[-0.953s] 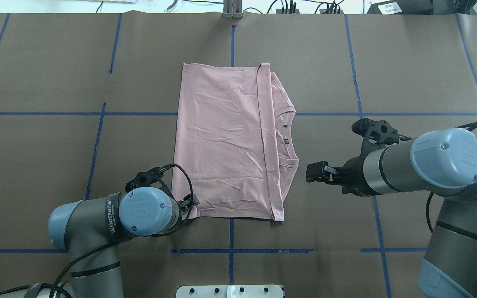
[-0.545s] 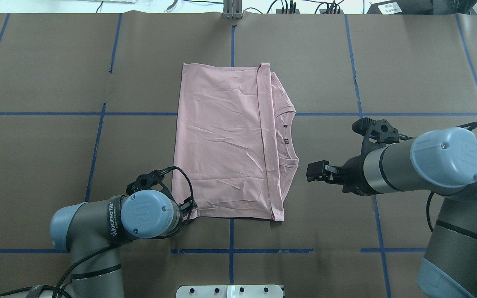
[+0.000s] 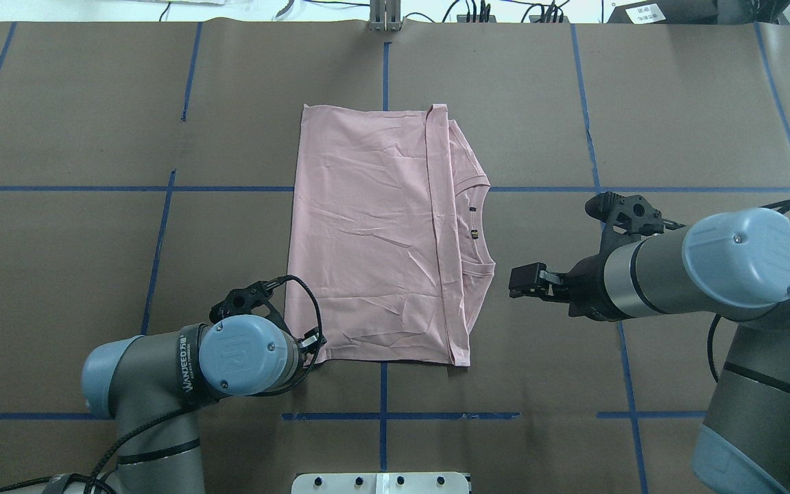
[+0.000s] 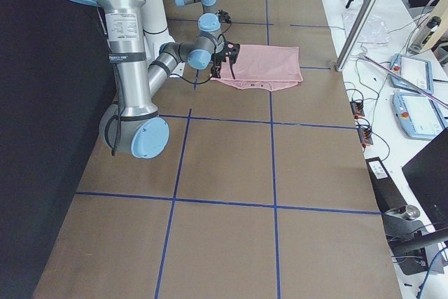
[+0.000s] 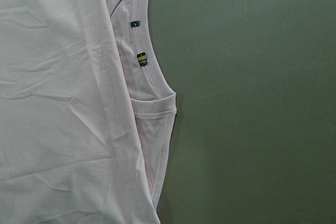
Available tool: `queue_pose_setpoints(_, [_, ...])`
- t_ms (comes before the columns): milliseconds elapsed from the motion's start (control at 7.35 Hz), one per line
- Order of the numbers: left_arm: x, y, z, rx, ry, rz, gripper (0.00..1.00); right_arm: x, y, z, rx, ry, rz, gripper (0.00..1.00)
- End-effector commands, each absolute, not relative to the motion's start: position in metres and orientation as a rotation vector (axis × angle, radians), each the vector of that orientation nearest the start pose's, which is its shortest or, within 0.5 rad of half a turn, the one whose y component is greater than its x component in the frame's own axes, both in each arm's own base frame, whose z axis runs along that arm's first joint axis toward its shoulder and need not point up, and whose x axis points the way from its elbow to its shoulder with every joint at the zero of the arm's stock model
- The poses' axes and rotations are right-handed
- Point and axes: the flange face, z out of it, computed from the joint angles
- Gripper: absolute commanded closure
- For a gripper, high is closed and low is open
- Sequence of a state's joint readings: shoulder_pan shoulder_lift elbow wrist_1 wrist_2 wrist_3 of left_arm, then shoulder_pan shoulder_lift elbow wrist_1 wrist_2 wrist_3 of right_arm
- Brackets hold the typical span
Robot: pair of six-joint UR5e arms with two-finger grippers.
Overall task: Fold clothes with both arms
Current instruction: 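Move the right gripper to the other shirt corner nearest the robot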
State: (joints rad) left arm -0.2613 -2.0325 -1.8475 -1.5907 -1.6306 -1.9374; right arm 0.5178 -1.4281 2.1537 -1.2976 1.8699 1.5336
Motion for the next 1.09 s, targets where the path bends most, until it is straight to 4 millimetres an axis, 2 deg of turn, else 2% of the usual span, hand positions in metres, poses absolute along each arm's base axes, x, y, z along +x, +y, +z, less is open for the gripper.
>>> queue_pose_setpoints(0, [0.566,-0.283,0.283,-0.098,0.765,-0.574,0.65,-0.371,-0.334,0.291,0.012,-1.031,0.291,0.0])
queue_pose_setpoints(136, [0.566,-0.283,0.282,-0.098,0.766,-0.574,0.69,-0.371,-0.334,0.291,0.012,-1.03,0.291,0.0])
queue_pose_setpoints(272, [0.566,-0.282,0.282,-0.098,0.768,-0.573,0.79,-0.371,-0.334,0.291,0.012,-1.03,0.291,0.0])
queue_pose_setpoints(408, [0.567,-0.281,0.281,-0.078,0.77,-0.576,0.98,-0.37,-0.334,0.292,0.012,-1.028,0.293,0.0])
queue_pose_setpoints(953, [0.552,-0.277,0.254,-0.062,0.833,-0.513,1.0,-0.377,-0.333,0.297,-0.005,-1.016,0.292,0.0])
